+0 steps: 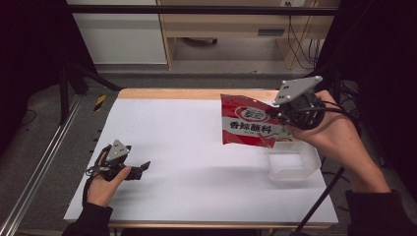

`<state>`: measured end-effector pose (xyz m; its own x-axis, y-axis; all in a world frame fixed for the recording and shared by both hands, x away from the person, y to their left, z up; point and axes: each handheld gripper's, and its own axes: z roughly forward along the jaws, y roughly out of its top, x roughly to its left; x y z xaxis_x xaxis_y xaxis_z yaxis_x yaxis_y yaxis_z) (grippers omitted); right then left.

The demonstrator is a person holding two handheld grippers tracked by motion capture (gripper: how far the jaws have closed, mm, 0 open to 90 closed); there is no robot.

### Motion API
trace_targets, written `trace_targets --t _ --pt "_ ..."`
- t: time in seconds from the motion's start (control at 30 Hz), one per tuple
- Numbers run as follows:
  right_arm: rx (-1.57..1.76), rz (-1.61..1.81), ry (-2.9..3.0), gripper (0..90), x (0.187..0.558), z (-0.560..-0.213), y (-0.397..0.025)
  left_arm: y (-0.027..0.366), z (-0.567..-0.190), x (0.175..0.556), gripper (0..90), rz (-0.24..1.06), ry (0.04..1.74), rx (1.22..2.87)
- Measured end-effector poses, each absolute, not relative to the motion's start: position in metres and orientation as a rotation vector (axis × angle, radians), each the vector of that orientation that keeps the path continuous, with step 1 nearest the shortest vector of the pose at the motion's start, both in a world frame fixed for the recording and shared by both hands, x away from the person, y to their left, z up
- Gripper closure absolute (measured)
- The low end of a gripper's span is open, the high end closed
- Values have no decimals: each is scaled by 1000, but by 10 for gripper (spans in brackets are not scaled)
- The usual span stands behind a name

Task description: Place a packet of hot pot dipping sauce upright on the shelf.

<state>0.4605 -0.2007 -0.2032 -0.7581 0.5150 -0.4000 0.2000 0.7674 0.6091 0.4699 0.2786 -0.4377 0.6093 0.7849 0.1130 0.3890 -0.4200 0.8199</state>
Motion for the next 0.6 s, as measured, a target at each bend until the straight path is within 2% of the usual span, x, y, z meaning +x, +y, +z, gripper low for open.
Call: trace_targets --t 0.6 --pt "744 650 2354 900 450 -220 -281 282 -440 471 72 633 939 2039"
